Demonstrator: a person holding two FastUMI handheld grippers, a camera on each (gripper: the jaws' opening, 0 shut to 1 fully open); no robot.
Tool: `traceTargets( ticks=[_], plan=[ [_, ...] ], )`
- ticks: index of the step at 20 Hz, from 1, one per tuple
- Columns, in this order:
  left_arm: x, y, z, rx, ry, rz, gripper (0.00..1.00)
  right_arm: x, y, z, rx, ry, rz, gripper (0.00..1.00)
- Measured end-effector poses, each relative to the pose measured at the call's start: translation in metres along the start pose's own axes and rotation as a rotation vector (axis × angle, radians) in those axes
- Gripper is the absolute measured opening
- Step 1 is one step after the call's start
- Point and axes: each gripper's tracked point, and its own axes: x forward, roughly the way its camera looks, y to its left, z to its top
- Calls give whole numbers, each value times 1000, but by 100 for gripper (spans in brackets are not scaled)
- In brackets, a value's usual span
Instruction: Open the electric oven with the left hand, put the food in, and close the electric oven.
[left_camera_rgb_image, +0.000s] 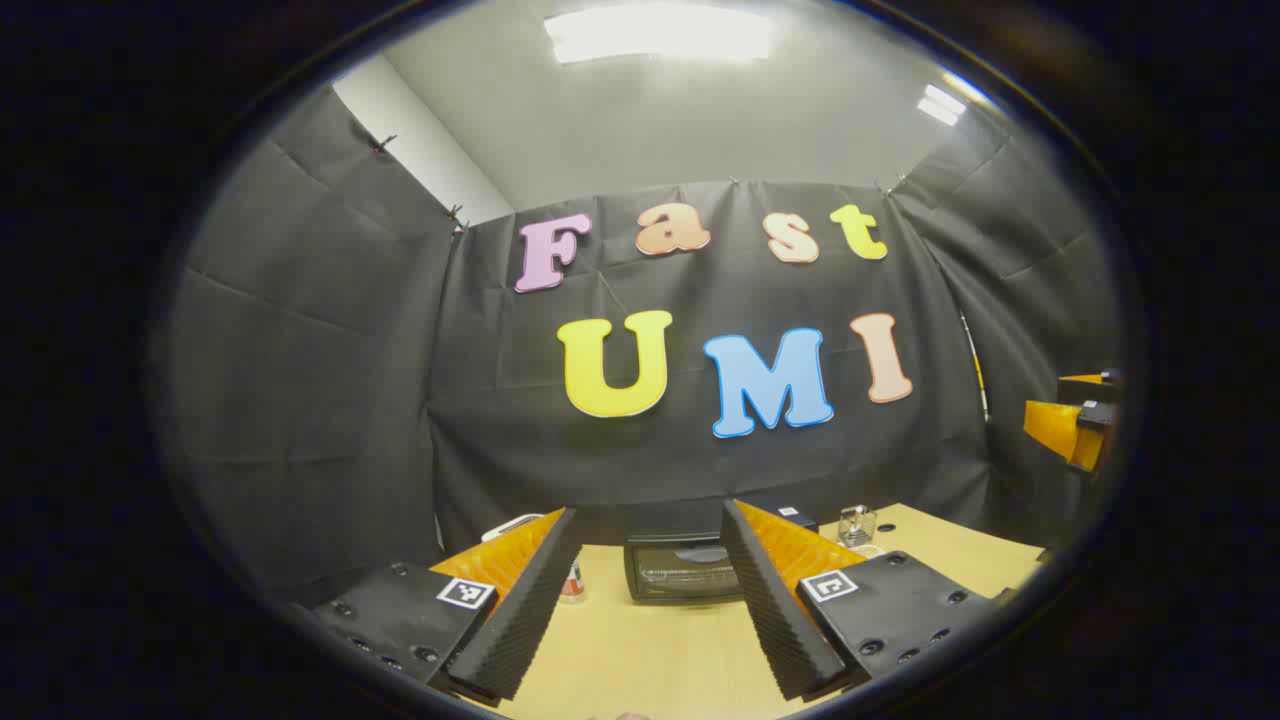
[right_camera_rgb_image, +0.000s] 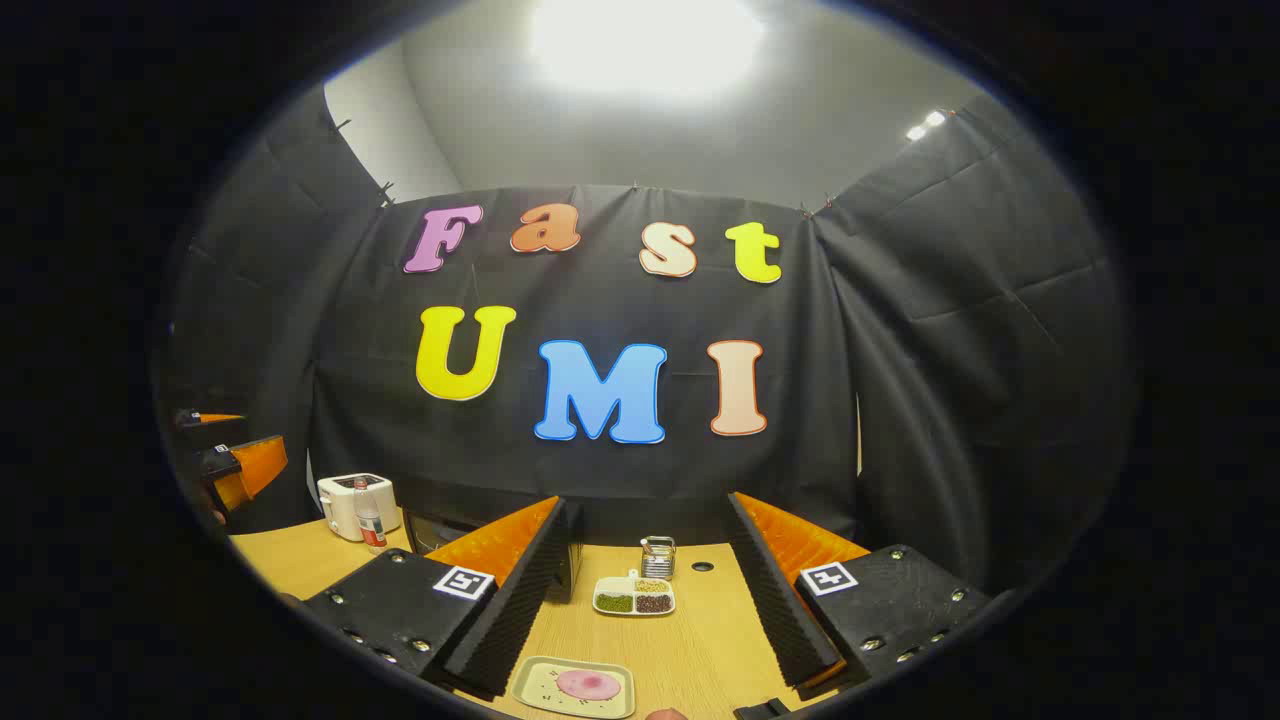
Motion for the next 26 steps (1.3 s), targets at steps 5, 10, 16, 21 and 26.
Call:
traceTargets(
  ticks=[5, 10, 16, 21, 26],
  plan=[
    [-3, -2, 3, 6, -11, 16, 100, -1, -4, 3, -12, -15, 10, 96],
    [-8, -15, 6, 10, -16, 22, 100, 0, -11, -1, -15, -15, 34, 96],
    [-7, -38, 7, -2, -21, 28, 100, 2, -16, -7, 9, -18, 91, 96],
    [32, -55, -6, 9, -5, 10, 95, 4, -16, -11, 10, -20, 117, 96],
    [112, -62, -39, -12, 26, -36, 100, 15, -7, -11, 16, -16, 84, 96]
  ],
)
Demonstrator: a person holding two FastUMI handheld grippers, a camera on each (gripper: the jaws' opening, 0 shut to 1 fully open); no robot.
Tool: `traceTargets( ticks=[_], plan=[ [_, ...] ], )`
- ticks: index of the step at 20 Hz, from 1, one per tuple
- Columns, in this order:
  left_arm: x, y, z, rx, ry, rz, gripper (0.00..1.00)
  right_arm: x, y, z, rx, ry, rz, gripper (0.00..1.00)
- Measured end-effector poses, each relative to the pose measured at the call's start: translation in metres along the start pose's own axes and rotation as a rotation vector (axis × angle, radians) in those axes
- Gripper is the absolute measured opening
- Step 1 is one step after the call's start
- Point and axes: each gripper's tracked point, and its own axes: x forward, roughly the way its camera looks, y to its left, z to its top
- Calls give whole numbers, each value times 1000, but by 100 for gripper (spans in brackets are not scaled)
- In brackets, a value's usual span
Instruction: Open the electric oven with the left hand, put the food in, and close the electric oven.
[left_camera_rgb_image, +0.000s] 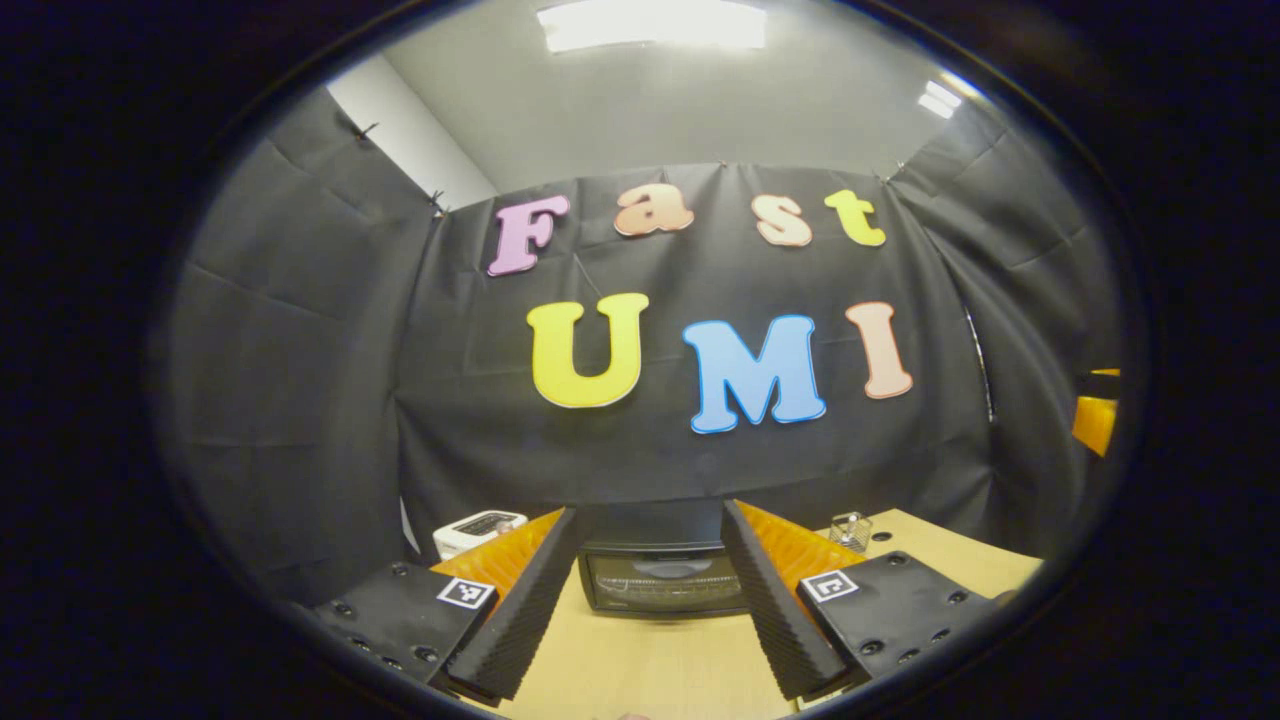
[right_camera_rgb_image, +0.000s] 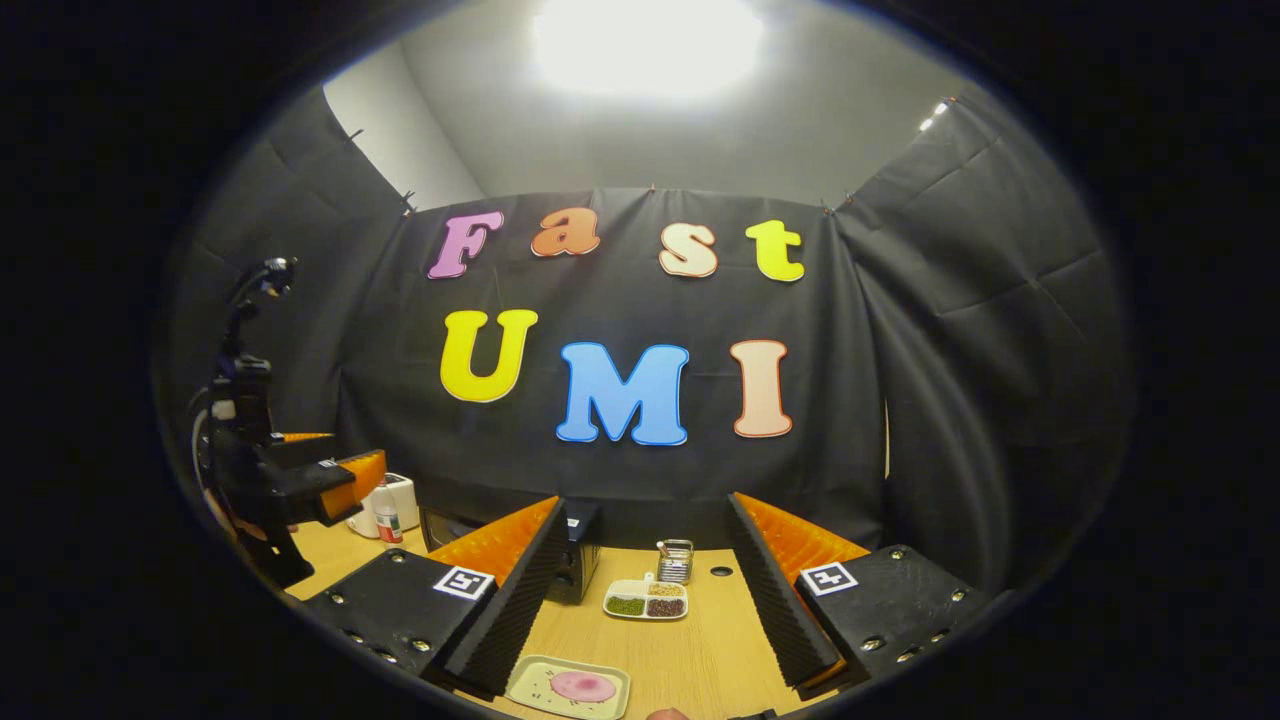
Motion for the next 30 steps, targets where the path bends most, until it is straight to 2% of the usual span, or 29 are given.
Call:
traceTargets(
  ticks=[6, 8, 9, 11, 12, 14, 16, 17, 18, 19, 21, 22, 25, 26, 30],
  plan=[
    [110, 8, -60, -12, 81, -75, 100, 23, 10, -1, -30, 6, -122, 96],
    [143, 5, -82, -11, 106, -105, 91, 30, 10, -3, -49, 21, -171, 96],
    [158, 3, -93, -10, 120, -119, 96, 33, 8, -7, -61, 36, -196, 96],
    [185, -6, -121, -10, 154, -143, 96, 36, 8, -14, -74, 68, -241, 95],
    [196, -10, -139, -16, 181, -155, 91, 37, 8, -15, -77, 78, -260, 96],
    [213, -17, -172, -34, 240, -163, 100, 36, 7, -17, -89, 94, -298, 96],
    [224, -19, -194, -42, 271, -152, 100, 34, 6, -18, -115, 107, -323, 96],
    [227, -19, -204, -38, 284, -146, 96, 33, 3, -21, -133, 118, -333, 96],
    [227, -19, -211, -32, 301, -137, 100, 32, 1, -24, -149, 133, -339, 95],
    [232, -20, -205, -15, 252, -141, 100, 32, 0, -25, -159, 145, -343, 95],
    [229, -25, -204, 3, 244, -142, 100, 31, -4, -23, -162, 149, -350, 96],
    [228, -25, -207, 8, 242, -140, 96, 32, -4, -22, -159, 149, -349, 96],
    [208, -24, -208, -18, 228, -134, 100, 33, -7, -24, -150, 151, -330, 96],
    [199, -21, -209, -10, 227, -134, 96, 34, -7, -26, -147, 153, -319, 96],
    [164, -21, -221, -2, 267, -126, 96, 39, -10, -30, -130, 161, -278, 96]
  ],
)
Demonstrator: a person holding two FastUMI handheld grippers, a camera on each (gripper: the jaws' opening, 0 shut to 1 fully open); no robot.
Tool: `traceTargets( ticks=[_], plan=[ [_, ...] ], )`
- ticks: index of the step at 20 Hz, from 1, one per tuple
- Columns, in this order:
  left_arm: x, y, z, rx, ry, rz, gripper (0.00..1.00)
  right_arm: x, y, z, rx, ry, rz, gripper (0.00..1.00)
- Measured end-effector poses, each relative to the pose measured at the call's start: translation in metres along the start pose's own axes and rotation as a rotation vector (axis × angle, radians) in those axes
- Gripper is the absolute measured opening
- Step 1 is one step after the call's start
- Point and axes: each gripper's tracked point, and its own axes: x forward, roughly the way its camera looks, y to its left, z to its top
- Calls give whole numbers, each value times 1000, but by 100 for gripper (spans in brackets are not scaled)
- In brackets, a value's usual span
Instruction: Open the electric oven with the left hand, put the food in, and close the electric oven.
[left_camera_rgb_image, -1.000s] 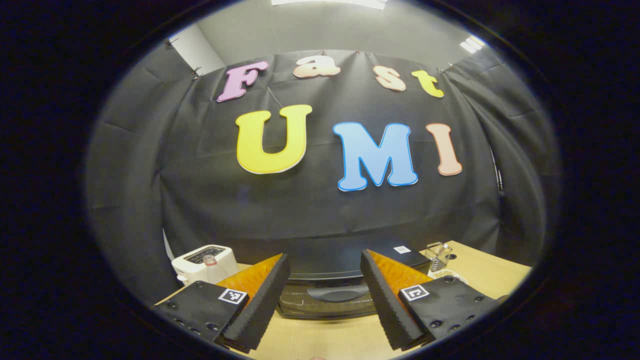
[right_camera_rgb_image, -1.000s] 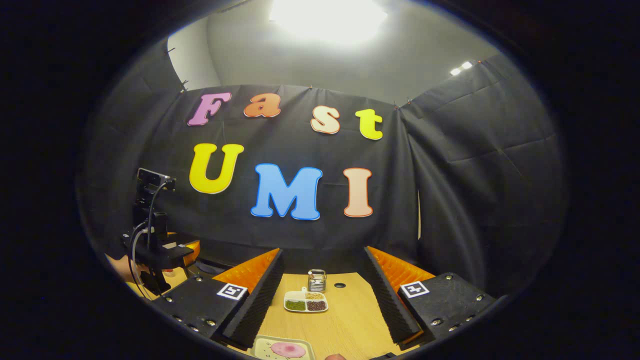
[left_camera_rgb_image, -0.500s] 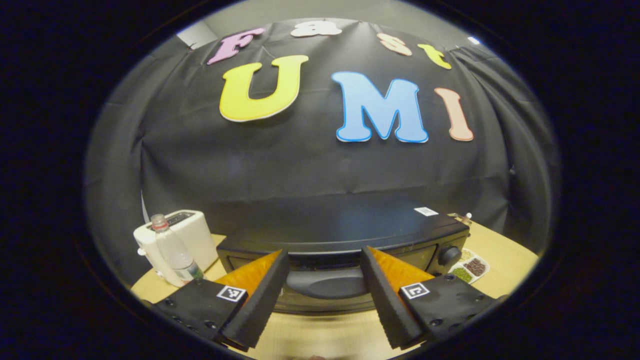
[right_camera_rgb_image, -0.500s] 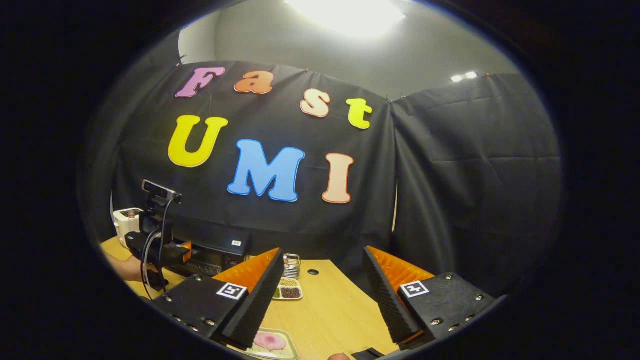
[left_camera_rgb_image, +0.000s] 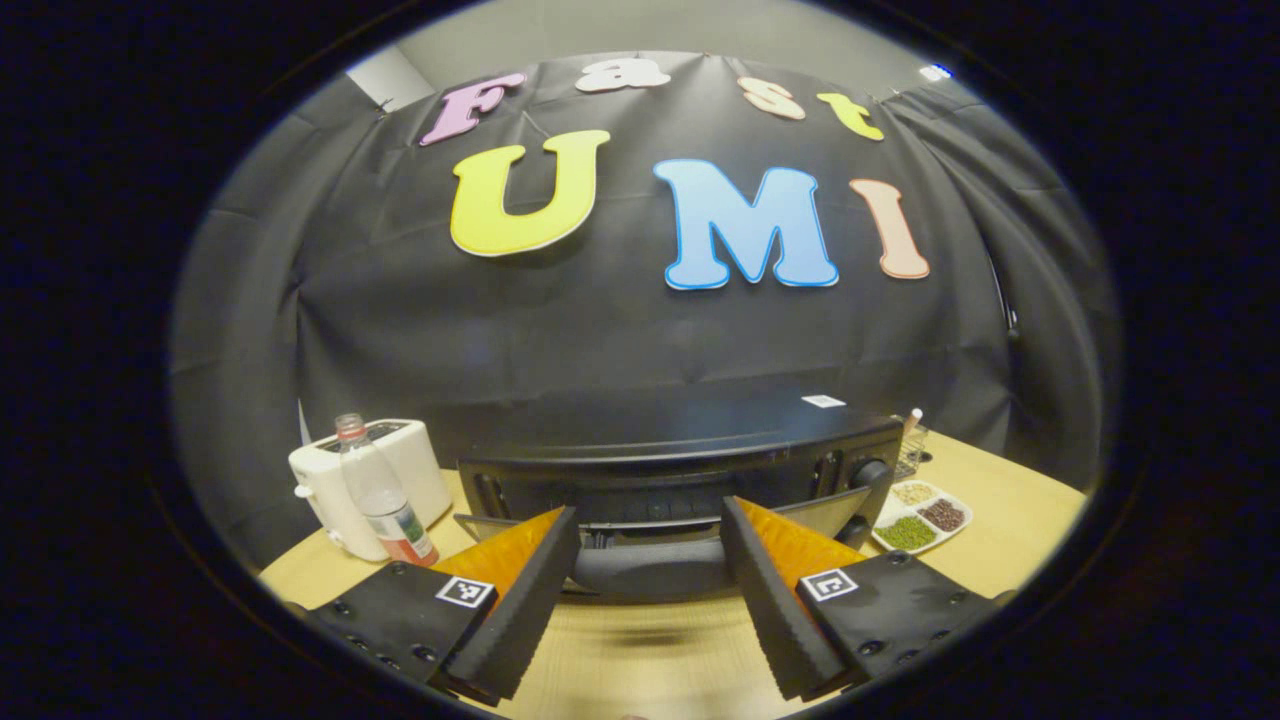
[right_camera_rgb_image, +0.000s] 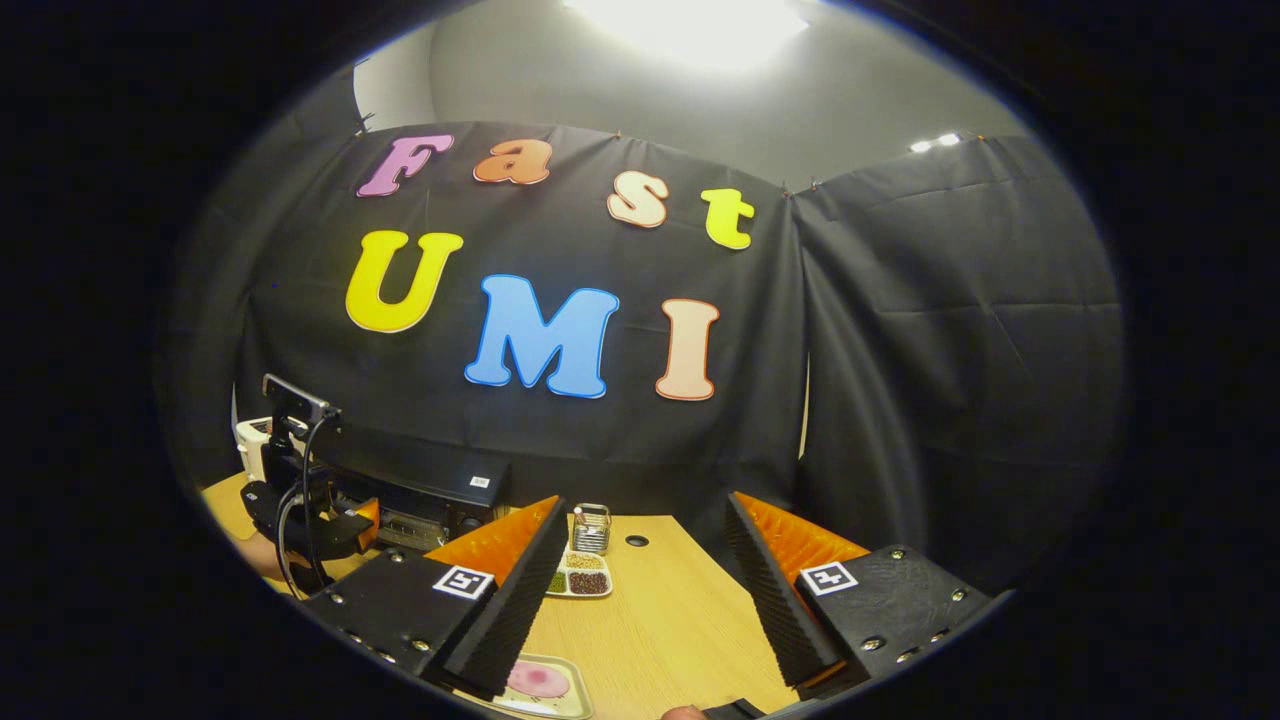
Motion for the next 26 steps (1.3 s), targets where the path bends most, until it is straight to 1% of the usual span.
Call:
traceTargets(
  ticks=[2, 4, 5, 6, 9, 10, 11, 12, 14, 15, 16, 17, 18, 20, 22, 23, 24, 26],
  plan=[
    [-14, -1, -14, -1, 32, 3, 96, -1, 1, 0, 8, -6, 27, 96],
    [-25, -1, -33, -4, 79, 21, 100, -1, -2, -2, 5, -9, 47, 96],
    [-28, -2, -39, -15, 93, 25, 95, -1, -4, -3, 2, -8, 53, 96],
    [-33, -4, -46, -12, 98, 31, 100, -1, -7, -4, 0, -5, 54, 96],
    [-45, -7, -65, 0, 142, 46, 100, -1, -10, -11, 15, 11, 75, 96],
    [-48, -8, -72, -8, 155, 51, 95, -1, -10, -14, 21, 20, 82, 96],
    [-51, -10, -80, -17, 180, 55, 95, -1, -11, -19, 27, 35, 86, 96],
    [-54, -11, -90, -28, 204, 58, 100, -1, -12, -23, 32, 51, 91, 96],
    [-62, -12, -106, -37, 237, 61, 92, -1, -10, -30, 44, 76, 108, 96],
    [-65, -11, -114, -27, 247, 64, 100, -2, -9, -33, 51, 86, 118, 96],
    [-70, -11, -122, -11, 262, 66, 100, -2, -8, -36, 57, 97, 128, 96],
    [-77, -11, -124, -2, 263, 62, 92, 0, -9, -41, 63, 109, 135, 96],
    [-84, -12, -122, 5, 258, 56, 96, 1, -9, -46, 72, 123, 140, 96],
    [-97, -12, -113, 18, 235, 52, 96, 3, -7, -57, 94, 157, 162, 96],
    [-111, -11, -93, 19, 200, 44, 96, 8, -3, -71, 117, 200, 193, 96],
    [-119, -11, -79, 15, 179, 40, 92, 11, 0, -80, 133, 228, 213, 96],
    [-126, -11, -64, 8, 152, 34, 96, 14, 5, -90, 155, 262, 243, 96],
    [-143, -8, -29, 5, 88, 32, 95, 18, 16, -118, 183, 362, 308, 96]
  ],
)
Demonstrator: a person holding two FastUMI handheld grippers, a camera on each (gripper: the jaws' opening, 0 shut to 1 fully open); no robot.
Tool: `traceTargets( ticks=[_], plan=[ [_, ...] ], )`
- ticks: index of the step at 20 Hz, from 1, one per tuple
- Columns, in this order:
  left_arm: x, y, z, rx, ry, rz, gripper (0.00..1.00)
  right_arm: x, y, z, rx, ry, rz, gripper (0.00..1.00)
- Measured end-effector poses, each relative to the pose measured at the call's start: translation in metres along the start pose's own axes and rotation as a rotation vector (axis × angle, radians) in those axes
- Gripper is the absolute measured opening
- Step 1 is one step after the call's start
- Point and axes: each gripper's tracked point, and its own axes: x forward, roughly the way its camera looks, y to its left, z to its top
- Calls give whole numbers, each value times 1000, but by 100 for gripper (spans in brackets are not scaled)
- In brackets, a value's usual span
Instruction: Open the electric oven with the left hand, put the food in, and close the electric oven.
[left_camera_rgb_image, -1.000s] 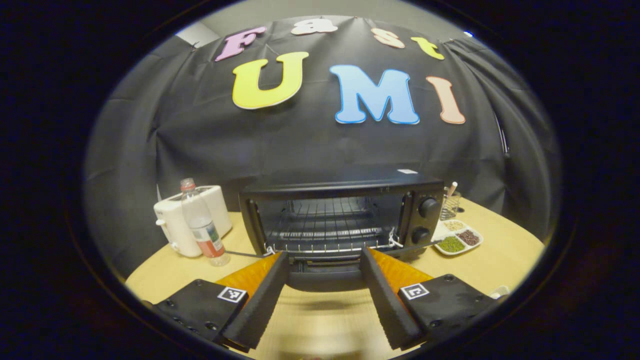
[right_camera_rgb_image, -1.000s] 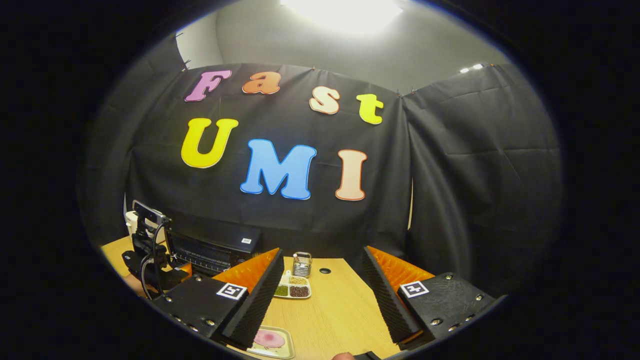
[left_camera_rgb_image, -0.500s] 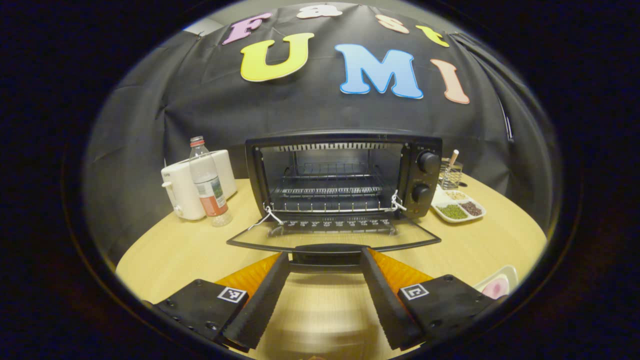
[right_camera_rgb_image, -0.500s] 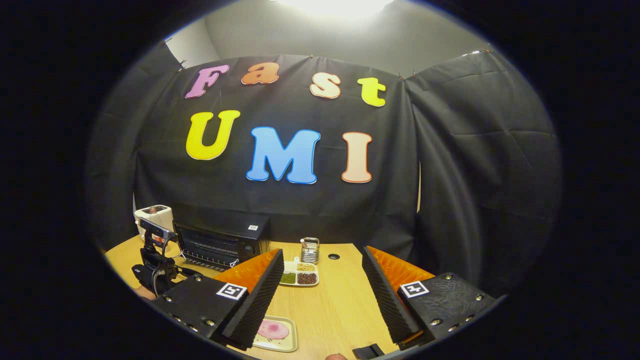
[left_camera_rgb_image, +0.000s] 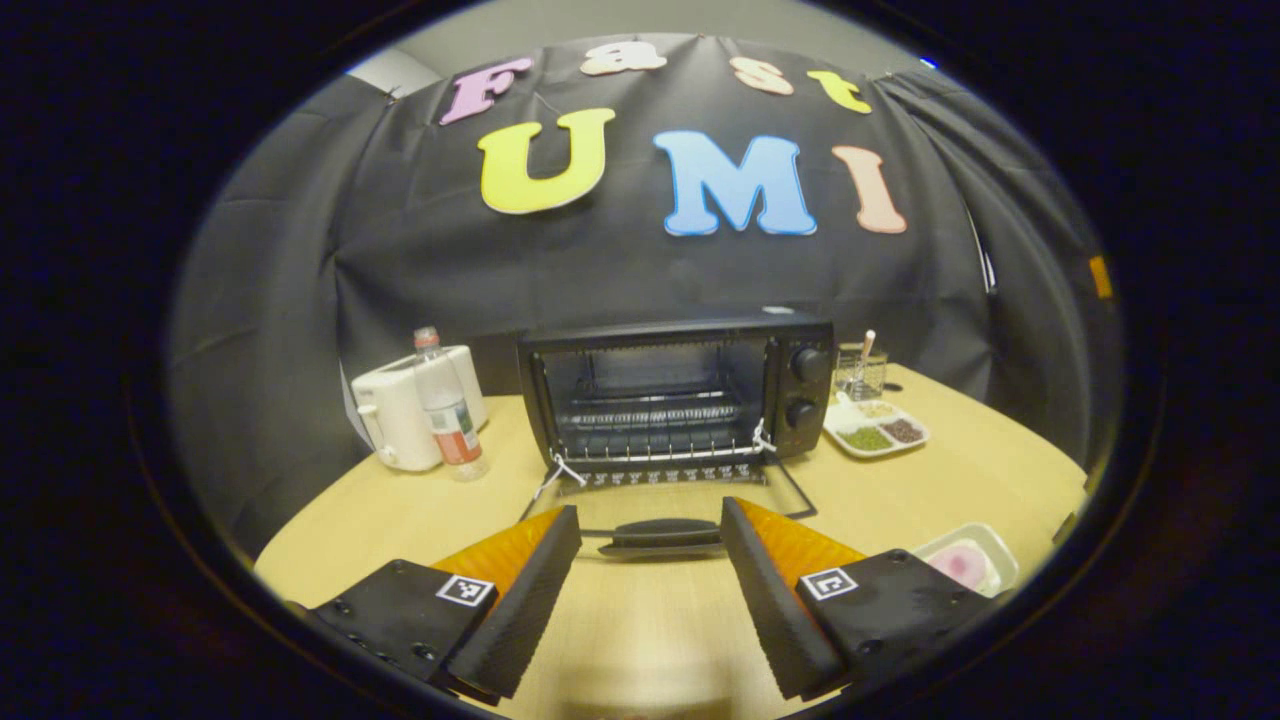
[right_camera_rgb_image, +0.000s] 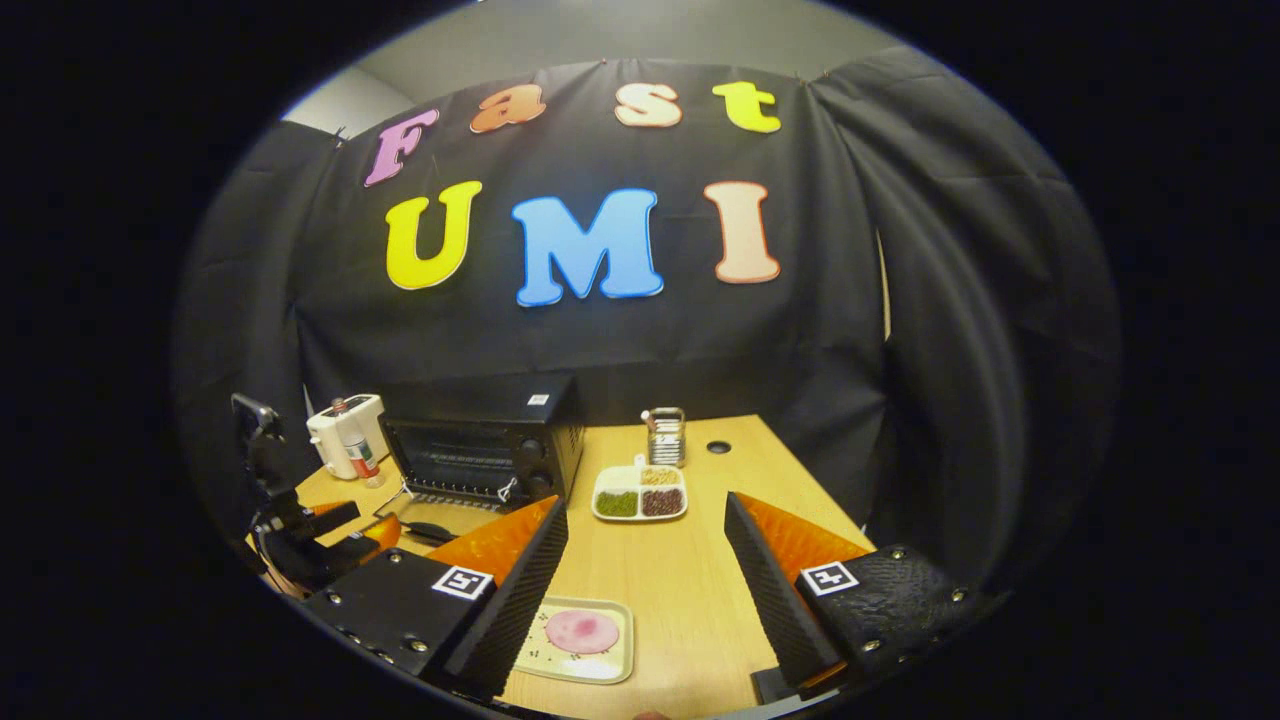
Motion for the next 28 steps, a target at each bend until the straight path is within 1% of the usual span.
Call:
traceTargets(
  ticks=[1, 4, 6, 7, 8, 9, 10, 11, 14, 15, 17, 19, 21, 22, 23, 24, 25, 26, 28],
  plan=[
    [-10, 2, 17, 4, -31, 1, 100, 8, 0, -17, 13, 55, 24, 96],
    [-41, 8, 63, 21, -128, 0, 100, 28, 2, -62, 81, 225, 109, 96],
    [-59, 15, 92, 39, -190, 20, 99, 40, 3, -91, 120, 326, 140, 96],
    [-69, 18, 107, 47, -221, 30, 95, 43, 4, -106, 124, 381, 154, 97],
    [-79, 20, 116, 50, -248, 38, 100, 47, 5, -117, 126, 417, 170, 98],
    [-87, 21, 126, 51, -268, 45, 100, 49, 5, -129, 123, 460, 188, 98],
    [-94, 23, 133, 49, -284, 52, 100, 49, 5, -136, 125, 503, 201, 98],
    [-100, 26, 138, 47, -294, 63, 91, 51, 5, -146, 140, 541, 216, 98],
    [-116, 41, 147, 42, -315, 103, 95, 54, 14, -169, 211, 658, 272, 97],
    [-121, 47, 147, 40, -314, 120, 96, 53, 16, -180, 224, 705, 282, 94],
    [-129, 60, 143, 32, -310, 159, 99, 59, 15, -195, 243, 762, 285, 94],
    [-134, 74, 137, 24, -296, 202, 99, 61, 17, -207, 263, 809, 293, 93],
    [-139, 84, 127, 9, -277, 233, 99, 59, 19, -220, 265, 861, 308, 73],
    [-141, 90, 125, 3, -271, 247, 100, 60, 17, -213, 264, 849, 309, 82],
    [-143, 94, 124, -2, -267, 258, 100, 67, 10, -219, 246, 855, 270, 82],
    [-144, 99, 122, -4, -262, 270, 100, 72, 5, -228, 234, 889, 238, 42],
    [-145, 103, 123, -6, -262, 282, 100, 69, 3, -220, 259, 886, 223, 35],
    [-144, 105, 124, -9, -263, 291, 99, 70, 5, -224, 265, 903, 221, 28],
    [-144, 110, 124, -23, -267, 302, 99, 69, -4, -227, 232, 897, 183, 26]
  ],
)
